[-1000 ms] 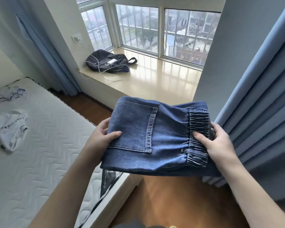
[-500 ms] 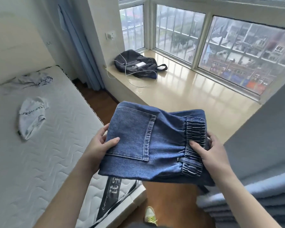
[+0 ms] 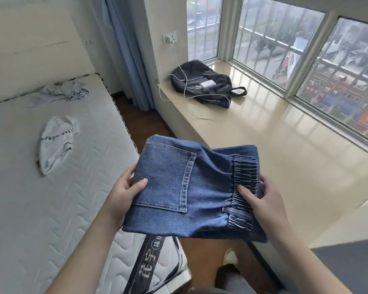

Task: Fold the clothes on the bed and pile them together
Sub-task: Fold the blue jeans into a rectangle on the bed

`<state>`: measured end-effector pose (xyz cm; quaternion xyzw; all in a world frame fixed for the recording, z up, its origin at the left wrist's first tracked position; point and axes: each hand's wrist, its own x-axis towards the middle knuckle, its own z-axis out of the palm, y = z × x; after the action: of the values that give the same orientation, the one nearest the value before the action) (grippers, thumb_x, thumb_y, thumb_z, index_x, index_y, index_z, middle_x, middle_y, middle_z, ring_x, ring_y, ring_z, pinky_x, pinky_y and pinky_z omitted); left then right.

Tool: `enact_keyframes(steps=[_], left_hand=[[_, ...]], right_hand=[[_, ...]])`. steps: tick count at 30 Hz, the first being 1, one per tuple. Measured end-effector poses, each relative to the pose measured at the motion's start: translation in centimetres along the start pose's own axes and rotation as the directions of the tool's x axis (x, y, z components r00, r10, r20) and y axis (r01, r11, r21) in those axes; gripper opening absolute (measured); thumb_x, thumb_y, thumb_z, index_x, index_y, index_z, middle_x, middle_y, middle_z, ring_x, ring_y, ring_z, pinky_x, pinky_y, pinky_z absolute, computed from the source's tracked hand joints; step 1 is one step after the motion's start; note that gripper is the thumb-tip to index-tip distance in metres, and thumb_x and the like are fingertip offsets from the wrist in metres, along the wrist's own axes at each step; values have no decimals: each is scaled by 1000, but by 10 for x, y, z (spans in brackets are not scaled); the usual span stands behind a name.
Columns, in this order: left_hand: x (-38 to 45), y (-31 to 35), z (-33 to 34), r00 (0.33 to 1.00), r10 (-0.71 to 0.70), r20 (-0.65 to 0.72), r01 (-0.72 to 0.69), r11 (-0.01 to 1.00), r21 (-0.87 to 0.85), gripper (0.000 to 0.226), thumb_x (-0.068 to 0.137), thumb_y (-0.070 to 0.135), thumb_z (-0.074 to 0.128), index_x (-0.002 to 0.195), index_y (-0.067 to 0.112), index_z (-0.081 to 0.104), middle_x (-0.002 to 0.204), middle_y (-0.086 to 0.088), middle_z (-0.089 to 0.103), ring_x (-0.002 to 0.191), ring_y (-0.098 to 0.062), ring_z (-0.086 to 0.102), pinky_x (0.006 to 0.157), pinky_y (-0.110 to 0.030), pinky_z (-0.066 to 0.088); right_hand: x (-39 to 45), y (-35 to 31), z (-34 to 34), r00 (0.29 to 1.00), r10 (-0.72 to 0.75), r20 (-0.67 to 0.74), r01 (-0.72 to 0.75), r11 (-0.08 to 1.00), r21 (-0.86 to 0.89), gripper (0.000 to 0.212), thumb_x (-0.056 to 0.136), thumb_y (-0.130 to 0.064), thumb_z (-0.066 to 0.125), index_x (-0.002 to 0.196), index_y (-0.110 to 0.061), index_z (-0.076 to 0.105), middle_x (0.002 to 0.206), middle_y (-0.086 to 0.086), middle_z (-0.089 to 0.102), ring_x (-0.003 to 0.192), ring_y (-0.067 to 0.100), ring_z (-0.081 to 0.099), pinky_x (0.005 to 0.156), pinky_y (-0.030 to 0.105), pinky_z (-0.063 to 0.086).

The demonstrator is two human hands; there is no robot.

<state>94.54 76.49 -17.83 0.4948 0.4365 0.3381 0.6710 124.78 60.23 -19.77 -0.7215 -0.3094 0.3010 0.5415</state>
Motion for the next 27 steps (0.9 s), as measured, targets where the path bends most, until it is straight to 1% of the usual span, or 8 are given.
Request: enact_keyframes(steps=[5,9,14,17,20,22,24,27], left_hand=[[48,-13,11,988,-33,-152,29,999,-31,48,93,2,57,134,25,54,123,-11,68,111,-28,65,92,-42,51],[85,-11,20,965,-69,-253,57,997,-52,51,92,0,57,137,23,51,123,-13,67,108,-26,65,93,-41,51],[117,-11,15,934,-68,-352,41,996,-83,53,89,0,61,135,24,53,118,-8,69,105,-22,66,88,-35,53],[129,-10,3,913,-73,-401,35,994,-101,53,89,-1,61,136,24,53,114,-6,71,102,-18,68,81,-27,57],[138,-7,-11,893,-69,-444,22,994,-111,52,91,-1,60,138,21,52,118,-8,69,105,-20,67,84,-30,55],[142,-7,-23,877,-64,-476,8,993,-119,52,91,-1,59,138,20,51,119,-8,69,106,-21,66,89,-33,53],[147,-6,-38,857,-78,-510,5,990,-143,51,92,-1,58,138,20,52,119,-9,68,106,-22,66,90,-35,53],[159,-3,-73,830,-76,-552,-6,989,-145,50,92,-2,58,137,20,52,122,-12,66,108,-24,64,93,-38,51]], right_hand=[[88,11,19,991,11,135,-9,1000,-22,44,77,-35,79,115,-39,57,100,-21,71,92,-1,68,86,35,54],[153,13,36,974,29,223,-16,998,-61,41,76,-42,77,110,-48,55,98,-27,70,89,-6,66,79,26,50],[216,7,60,949,16,316,10,997,-79,36,79,-36,77,107,-46,56,96,-25,70,86,-7,66,70,15,48],[239,3,80,927,10,374,21,997,-78,35,81,-32,77,108,-40,56,96,-21,71,87,-3,67,74,18,50],[257,-2,109,909,-4,417,38,997,-73,33,81,-29,77,105,-37,56,96,-20,71,84,-5,67,66,7,48],[268,-4,130,891,-4,454,37,997,-65,34,81,-29,77,107,-37,56,98,-16,72,88,-1,68,70,13,53],[278,-6,154,868,1,497,40,997,-72,40,80,-33,78,113,-35,56,103,-12,72,93,5,69,80,28,57],[294,-12,199,823,18,568,44,995,-95,53,77,-40,77,122,-32,51,109,-7,70,100,12,68,90,44,54]])
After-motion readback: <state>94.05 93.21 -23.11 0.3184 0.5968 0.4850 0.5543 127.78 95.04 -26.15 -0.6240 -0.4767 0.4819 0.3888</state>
